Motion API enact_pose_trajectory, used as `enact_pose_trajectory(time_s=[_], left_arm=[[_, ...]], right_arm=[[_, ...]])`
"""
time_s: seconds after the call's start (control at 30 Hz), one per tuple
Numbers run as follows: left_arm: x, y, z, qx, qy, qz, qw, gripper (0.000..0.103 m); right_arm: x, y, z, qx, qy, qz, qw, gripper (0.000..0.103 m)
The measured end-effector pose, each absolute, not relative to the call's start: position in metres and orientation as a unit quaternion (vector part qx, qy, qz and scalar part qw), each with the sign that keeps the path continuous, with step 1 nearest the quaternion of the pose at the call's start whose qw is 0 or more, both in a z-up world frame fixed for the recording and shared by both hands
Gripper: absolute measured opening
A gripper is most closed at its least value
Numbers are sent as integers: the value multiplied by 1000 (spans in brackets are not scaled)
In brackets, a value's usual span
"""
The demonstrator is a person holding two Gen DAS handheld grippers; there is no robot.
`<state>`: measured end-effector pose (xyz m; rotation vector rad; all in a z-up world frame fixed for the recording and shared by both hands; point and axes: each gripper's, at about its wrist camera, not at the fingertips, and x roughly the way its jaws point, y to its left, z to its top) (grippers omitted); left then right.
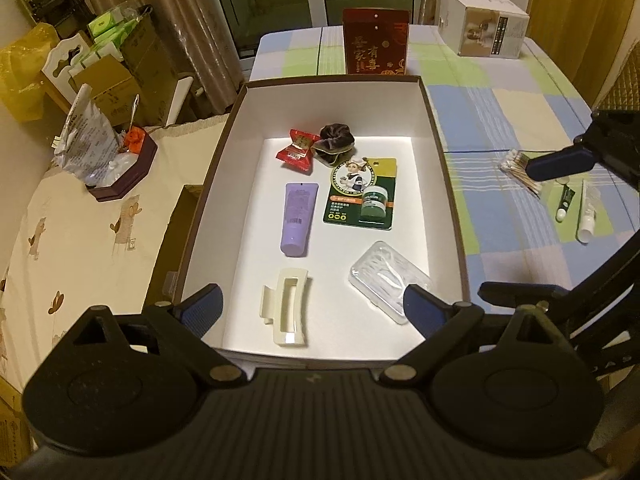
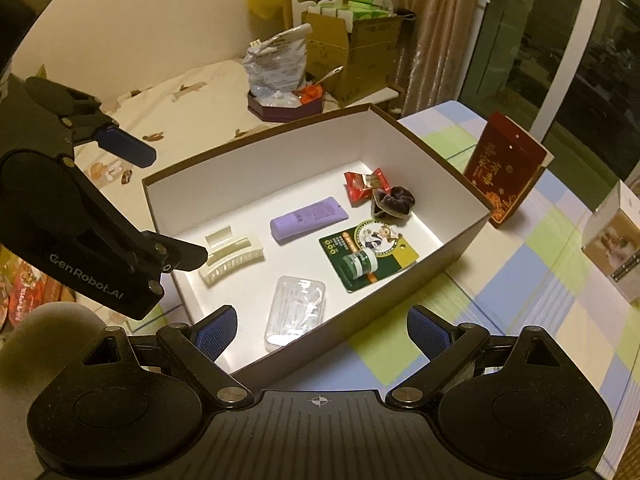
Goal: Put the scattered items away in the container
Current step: 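Move both tools back from the box toward the remaining tubes and swabs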
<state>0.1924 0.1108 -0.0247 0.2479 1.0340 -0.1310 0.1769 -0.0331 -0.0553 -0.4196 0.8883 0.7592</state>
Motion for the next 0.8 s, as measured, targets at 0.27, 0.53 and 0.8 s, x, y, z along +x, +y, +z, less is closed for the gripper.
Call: enact_pose_trajectory(time_s=[0.27,0.53,0.8], left_arm=[[167,103,-9,113,470,-51,874,95],[145,92,-3,109,467,-50,876,96],[123,79,4,90,462,-48,881,96]], right_arm=[[154,-45,-42,-177,399,356,826,97],[126,-62,-30,-152,383,358,838,97],[95,-88,-21,-129,364,355,851,97]])
